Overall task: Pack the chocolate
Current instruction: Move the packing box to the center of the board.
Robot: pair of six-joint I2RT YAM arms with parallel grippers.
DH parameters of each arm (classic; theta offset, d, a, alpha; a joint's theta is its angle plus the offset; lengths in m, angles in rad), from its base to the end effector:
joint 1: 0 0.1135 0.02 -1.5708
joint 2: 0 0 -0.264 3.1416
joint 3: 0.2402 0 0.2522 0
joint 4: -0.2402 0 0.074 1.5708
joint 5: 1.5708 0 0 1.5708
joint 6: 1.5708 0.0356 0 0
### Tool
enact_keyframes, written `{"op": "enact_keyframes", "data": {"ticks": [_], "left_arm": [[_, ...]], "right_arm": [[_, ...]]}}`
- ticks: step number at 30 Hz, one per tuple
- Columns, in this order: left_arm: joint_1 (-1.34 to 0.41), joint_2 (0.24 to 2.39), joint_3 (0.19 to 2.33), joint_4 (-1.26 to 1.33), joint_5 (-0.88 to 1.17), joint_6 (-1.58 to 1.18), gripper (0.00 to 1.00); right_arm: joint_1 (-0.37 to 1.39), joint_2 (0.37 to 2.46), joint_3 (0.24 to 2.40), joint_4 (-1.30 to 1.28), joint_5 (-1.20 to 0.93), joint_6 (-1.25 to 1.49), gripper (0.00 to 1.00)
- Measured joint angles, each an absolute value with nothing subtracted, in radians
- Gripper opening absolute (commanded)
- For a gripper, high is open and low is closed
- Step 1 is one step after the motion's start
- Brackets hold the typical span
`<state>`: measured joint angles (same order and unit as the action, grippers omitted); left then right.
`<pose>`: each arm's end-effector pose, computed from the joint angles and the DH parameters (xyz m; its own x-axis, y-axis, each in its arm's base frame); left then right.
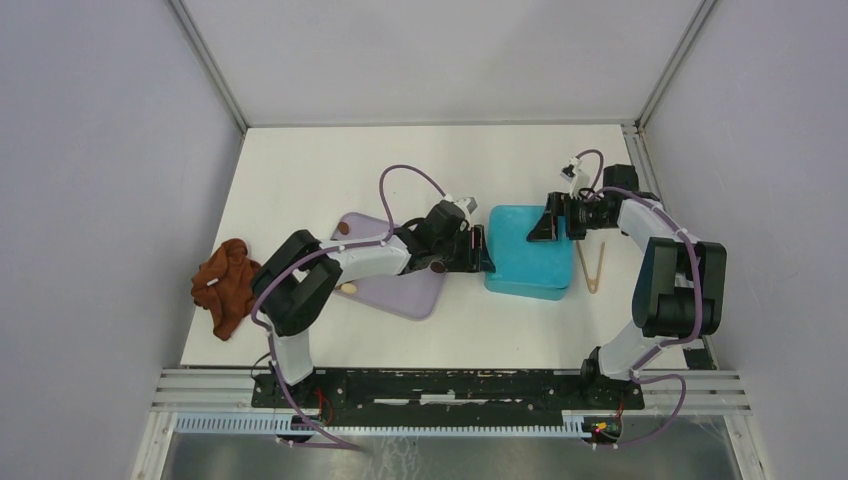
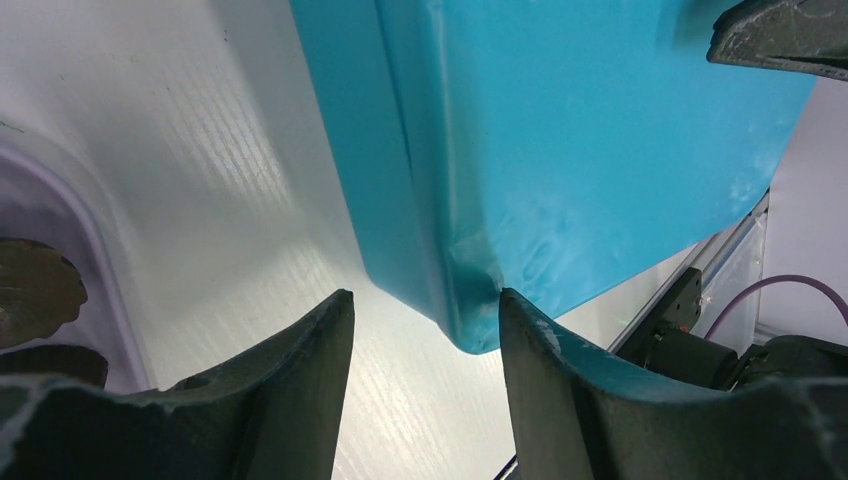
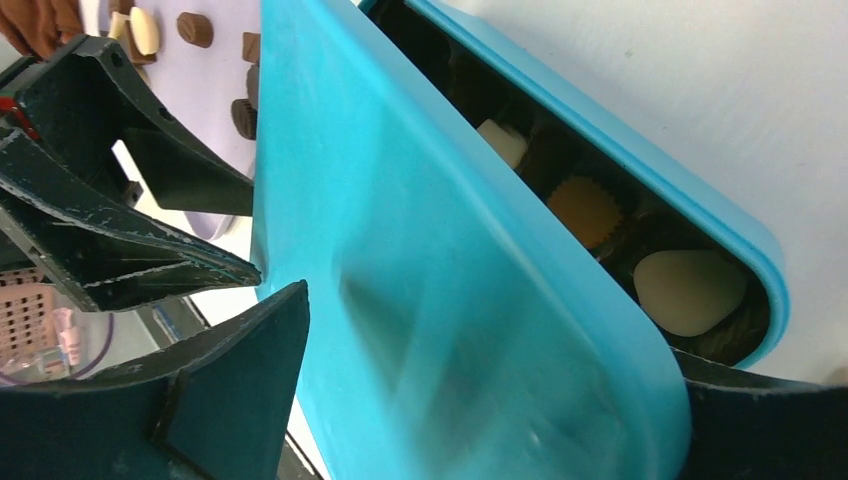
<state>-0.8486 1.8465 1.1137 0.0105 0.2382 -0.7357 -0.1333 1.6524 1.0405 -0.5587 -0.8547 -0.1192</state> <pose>0.2552 -0.3024 0.1765 -0.8919 0.0258 -0.4515 0.3341 0.7107 -0.6192 0.3152 -0.0152 0.1953 -0.8821 0.0395 -0.4695 -0.3111 0.6994 0.6435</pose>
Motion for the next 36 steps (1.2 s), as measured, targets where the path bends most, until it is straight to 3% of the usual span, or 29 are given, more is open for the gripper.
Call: {"op": "enact_keyframes", "data": {"ticks": [13, 16, 36], "left_arm": [[-0.841, 1.856, 1.136, 0.028, 0.255, -0.736, 0.66], [-0.839, 1.856, 1.136, 0.056, 0.268, -0.736, 0.66], [-0.819, 1.909, 1.14, 0.13, 0.337, -0.736, 0.64]], "right_arm": [[-0.133, 1.652, 1.085, -0.616, -0.802, -0.167, 0.88], [-0.133, 1.652, 1.102, -0.623, -0.818, -0.183, 0.93], [-0.206, 1.705, 1.096, -0.577, -1.026, -0.127, 0.93]]}}
